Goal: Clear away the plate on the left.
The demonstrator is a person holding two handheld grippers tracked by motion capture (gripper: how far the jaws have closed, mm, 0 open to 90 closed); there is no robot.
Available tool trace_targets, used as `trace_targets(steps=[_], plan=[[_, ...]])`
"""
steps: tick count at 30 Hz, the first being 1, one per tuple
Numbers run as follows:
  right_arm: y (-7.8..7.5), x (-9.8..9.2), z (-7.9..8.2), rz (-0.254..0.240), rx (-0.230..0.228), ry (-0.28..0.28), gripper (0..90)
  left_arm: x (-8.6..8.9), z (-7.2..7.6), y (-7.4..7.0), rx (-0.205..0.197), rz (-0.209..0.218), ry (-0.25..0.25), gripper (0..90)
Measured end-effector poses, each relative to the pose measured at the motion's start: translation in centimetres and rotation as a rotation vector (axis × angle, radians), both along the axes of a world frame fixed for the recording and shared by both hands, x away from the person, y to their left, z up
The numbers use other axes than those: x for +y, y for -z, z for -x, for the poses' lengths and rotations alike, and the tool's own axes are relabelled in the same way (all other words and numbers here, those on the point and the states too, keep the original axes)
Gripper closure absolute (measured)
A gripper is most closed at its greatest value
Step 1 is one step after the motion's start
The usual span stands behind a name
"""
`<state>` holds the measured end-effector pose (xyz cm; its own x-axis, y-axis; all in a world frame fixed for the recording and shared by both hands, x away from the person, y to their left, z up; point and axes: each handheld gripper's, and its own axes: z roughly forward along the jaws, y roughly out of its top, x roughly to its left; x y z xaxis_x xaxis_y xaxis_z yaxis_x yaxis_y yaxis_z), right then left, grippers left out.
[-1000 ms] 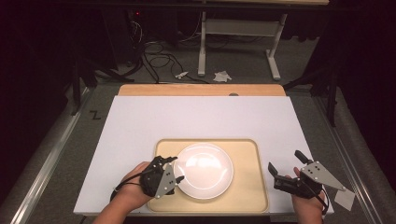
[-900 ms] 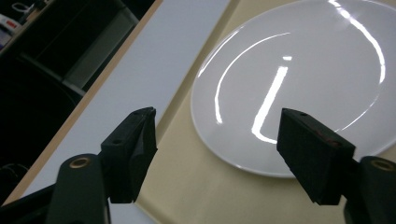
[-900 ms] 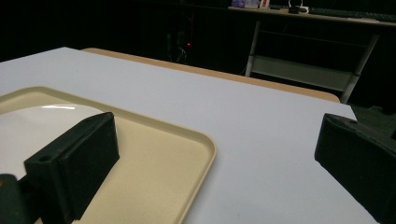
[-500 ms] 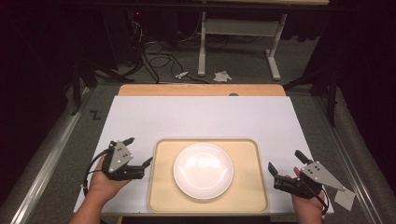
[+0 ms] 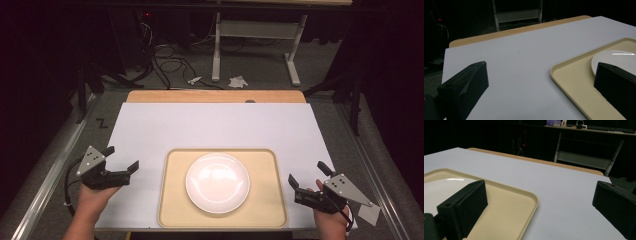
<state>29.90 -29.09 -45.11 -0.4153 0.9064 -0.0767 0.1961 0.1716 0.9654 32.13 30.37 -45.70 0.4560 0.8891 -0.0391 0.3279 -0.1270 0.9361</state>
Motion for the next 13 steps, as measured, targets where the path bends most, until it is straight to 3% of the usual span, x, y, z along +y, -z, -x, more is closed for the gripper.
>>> trace_targets(steps=[8,13], plan=[[0.3,0.1,-0.4,0.008,0.012,-0.006,0.5,-1.1,-0.3,0.4,0.013,-0.052,0.034,0.2],[0.1,0.0,-0.1,0.004,0.005,-0.009,0.5,-1.4,0.0,0.2,0.003,-0.048,0.034,0.6]])
